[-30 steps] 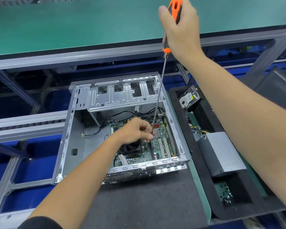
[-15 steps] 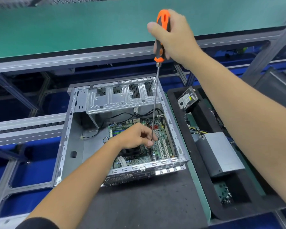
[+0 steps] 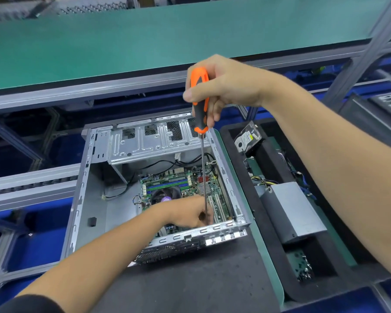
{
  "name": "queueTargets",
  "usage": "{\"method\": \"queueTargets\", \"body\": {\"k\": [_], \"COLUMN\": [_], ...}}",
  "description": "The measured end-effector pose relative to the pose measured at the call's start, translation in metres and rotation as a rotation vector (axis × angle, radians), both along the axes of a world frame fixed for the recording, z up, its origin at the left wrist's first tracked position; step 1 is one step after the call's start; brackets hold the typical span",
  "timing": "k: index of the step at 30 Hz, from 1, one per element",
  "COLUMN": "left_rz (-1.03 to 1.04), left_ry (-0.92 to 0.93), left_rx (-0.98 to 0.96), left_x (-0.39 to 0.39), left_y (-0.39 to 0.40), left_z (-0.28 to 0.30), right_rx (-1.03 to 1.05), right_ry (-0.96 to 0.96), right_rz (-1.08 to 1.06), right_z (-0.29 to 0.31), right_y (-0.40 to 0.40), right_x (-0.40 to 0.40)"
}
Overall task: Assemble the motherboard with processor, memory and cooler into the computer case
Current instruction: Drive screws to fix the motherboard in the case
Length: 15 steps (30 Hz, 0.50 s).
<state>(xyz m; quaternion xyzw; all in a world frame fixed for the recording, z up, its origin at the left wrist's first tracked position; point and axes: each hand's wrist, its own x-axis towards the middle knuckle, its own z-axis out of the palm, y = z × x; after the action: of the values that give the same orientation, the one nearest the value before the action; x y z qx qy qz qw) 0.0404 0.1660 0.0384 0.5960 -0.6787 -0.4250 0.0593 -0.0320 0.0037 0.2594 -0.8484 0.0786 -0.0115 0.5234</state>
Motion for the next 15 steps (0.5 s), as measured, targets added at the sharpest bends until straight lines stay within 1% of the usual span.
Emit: {"method": "queueTargets", "body": {"k": [6, 8, 10, 12, 15], "left_rz": [-0.158, -0.119, -0.135, -0.111, -0.112], "left_ry": [-0.111, -0.149, -0.184, -0.166, -0.168], "left_rx": [0.019, 0.033, 0.057, 0.094, 0.098], "left_x": [-0.018, -0.021, -0.022, -0.021, -0.020], "left_y": [-0.011, -0.012, -0.017, -0.021, -0.024], "left_z": [-0.007, -0.014, -0.016, -0.014, -0.017], "right_rx": [-0.016, -0.015, -0.019, -0.030, -0.050], "right_ry": [0.094, 0.123, 0.157, 0.185, 0.206], "right_rz": [0.237, 0.289, 0.315, 0.326, 0.337], "right_z": [-0.005, -0.007, -0.009, -0.011, -0.011], "right_y": [0.015, 0.018, 0.019, 0.020, 0.021], "right_x": [-0.006, -0.007, -0.008, -0.010, -0.013]}}
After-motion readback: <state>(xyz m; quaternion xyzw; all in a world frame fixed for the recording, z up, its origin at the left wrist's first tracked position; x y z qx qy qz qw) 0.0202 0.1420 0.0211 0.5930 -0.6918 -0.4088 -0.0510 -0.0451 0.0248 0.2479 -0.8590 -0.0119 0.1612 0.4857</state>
